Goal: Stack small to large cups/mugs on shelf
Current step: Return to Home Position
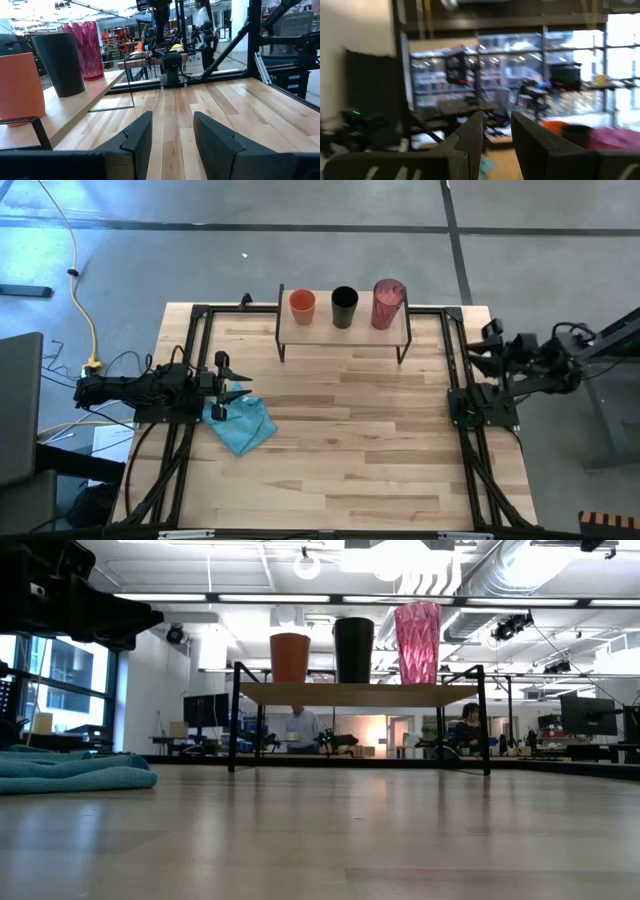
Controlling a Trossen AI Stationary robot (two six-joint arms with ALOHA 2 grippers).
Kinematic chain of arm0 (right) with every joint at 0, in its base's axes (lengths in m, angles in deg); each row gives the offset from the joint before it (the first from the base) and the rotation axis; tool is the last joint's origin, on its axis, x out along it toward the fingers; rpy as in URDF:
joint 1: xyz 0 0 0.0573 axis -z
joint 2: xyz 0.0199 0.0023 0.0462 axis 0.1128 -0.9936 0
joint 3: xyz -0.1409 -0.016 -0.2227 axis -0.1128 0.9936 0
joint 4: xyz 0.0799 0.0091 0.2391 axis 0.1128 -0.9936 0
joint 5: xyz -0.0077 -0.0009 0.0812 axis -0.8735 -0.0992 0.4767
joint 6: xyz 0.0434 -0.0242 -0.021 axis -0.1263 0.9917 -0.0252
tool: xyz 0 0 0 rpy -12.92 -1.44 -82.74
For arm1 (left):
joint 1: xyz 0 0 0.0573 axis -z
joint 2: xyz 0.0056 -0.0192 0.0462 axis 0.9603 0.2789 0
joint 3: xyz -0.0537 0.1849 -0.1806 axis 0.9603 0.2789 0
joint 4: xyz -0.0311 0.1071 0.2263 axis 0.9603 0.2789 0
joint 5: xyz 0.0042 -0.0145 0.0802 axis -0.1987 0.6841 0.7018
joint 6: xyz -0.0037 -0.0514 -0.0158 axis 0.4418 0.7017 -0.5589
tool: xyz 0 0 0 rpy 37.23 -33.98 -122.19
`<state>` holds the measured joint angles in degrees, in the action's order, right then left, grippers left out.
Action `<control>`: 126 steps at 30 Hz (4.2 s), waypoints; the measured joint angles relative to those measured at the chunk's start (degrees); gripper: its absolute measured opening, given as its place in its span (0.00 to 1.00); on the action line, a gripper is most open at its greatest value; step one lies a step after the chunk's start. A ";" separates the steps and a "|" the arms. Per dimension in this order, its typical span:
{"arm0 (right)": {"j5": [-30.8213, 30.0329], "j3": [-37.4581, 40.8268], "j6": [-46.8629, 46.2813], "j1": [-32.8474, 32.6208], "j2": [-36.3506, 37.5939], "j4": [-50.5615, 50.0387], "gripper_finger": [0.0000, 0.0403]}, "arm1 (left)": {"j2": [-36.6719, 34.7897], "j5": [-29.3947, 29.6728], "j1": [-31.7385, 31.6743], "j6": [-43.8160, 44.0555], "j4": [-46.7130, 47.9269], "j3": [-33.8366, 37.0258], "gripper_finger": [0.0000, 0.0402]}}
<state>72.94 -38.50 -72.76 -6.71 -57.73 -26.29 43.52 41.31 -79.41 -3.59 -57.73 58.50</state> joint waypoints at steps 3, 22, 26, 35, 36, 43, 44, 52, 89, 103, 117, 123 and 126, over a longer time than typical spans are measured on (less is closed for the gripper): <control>5.09 4.41 -0.33 0.00 0.01 7.63 0.23 | -0.01 -0.01 0.00 0.00 0.00 0.00 0.33; 15.92 20.22 -9.07 0.00 0.01 29.63 0.23 | -0.01 0.01 0.00 -0.02 0.00 0.00 0.33; 15.93 24.91 -9.09 0.00 0.01 36.90 0.23 | -0.01 0.01 0.00 0.00 0.00 0.00 0.33; 15.82 37.56 -13.23 0.02 -0.02 59.34 0.23 | 0.00 0.01 0.00 -0.01 0.00 0.00 0.33; 15.49 38.09 -13.27 0.02 -0.02 60.84 0.23 | 0.01 0.01 0.00 -0.02 0.00 0.00 0.33; 13.71 37.74 -9.76 0.04 -0.04 62.11 0.23 | 0.01 0.00 0.00 0.00 -0.02 0.00 0.33; 12.21 37.74 -8.98 0.04 -0.04 62.04 0.23 | 0.01 0.00 0.00 0.00 -0.02 0.00 0.33; 0.80 37.74 -4.62 0.72 -1.38 58.23 0.23 | 0.01 0.01 0.00 0.00 -0.02 0.00 0.33; 28.51 37.68 -27.08 15.91 -1.24 49.77 0.23 | 0.01 0.01 0.00 -0.01 -0.02 0.00 0.33; 28.32 37.65 -27.39 15.43 -1.24 49.01 0.17 | 0.01 0.01 0.00 0.00 -0.02 0.00 0.33; 23.01 37.63 -24.46 15.32 -1.26 31.82 0.17 | 0.01 0.01 0.00 -0.02 0.00 0.00 0.33; 22.06 37.63 -19.53 15.43 -1.24 27.58 0.17 | 0.00 -0.01 0.00 -0.01 -0.02 0.00 0.33; 22.07 37.63 -19.18 15.43 -1.24 23.86 0.17 | -0.01 0.01 0.00 -0.02 0.00 0.00 0.33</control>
<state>95.00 -0.87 -91.94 8.72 -58.97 -2.43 43.51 41.32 -79.41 -3.61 -57.73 58.50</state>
